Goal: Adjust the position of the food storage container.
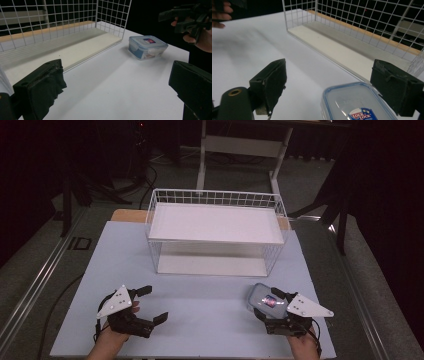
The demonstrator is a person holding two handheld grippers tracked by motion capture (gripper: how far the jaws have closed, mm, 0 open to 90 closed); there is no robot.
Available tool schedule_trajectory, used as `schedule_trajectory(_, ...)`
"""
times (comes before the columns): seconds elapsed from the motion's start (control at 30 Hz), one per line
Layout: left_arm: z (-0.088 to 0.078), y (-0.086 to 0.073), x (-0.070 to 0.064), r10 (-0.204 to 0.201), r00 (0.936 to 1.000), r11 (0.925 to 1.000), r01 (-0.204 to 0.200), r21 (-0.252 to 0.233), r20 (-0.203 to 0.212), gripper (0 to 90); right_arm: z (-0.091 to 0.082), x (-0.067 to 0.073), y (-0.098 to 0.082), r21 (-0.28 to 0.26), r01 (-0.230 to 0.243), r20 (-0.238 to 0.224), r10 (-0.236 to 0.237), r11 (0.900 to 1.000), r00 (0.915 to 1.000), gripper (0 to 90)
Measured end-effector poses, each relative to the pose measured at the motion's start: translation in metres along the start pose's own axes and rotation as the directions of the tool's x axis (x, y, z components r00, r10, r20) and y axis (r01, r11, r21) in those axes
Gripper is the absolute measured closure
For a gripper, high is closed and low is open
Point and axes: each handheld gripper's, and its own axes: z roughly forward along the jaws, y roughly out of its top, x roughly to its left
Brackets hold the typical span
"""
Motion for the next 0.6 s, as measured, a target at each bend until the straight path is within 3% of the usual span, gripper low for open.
schedule_trajectory(0.17, 0.002, 0.001, 0.001, -0.004, 1.0000, 0.9999, 0.004, -0.011, 0.000, 0.8, -0.009, 0.006, 0.012, -0.056, 0.002, 0.000, -0.002, 0.998, 1.0000, 12.4)
schedule_trajectory(0.23, 0.004, 0.002, 0.002, -0.001, 1.0000, 1.0000, 0.002, -0.009, 0.006, 0.8, -0.014, 0.006, 0.018, -0.089, -0.022, -0.026, 0.020, 0.996, 0.9995, 12.2)
schedule_trajectory(0.33, 0.007, 0.002, 0.001, 0.002, 0.9999, 1.0000, -0.002, -0.003, 0.012, 0.8, -0.018, 0.005, 0.023, -0.120, -0.040, -0.019, 0.038, 0.992, 0.9991, 12.2)
schedule_trajectory(0.37, 0.007, 0.002, 0.001, 0.003, 0.9999, 1.0000, -0.003, -0.003, 0.011, 0.8, -0.020, 0.003, 0.028, -0.117, -0.056, 0.009, 0.057, 0.992, 0.9983, 12.1)
schedule_trajectory(0.5, 0.008, 0.002, 0.000, 0.005, 0.9999, 1.0000, -0.005, -0.001, 0.016, 0.8, -0.024, -0.007, 0.028, -0.113, -0.085, 0.012, 0.087, 0.990, 0.9961, 13.4)
schedule_trajectory(0.6, 0.007, 0.002, 0.000, 0.011, 0.9998, 0.9999, -0.011, -0.003, 0.015, 0.8, -0.022, -0.018, 0.023, -0.022, -0.084, 0.067, 0.086, 0.996, 0.9941, 19.9)
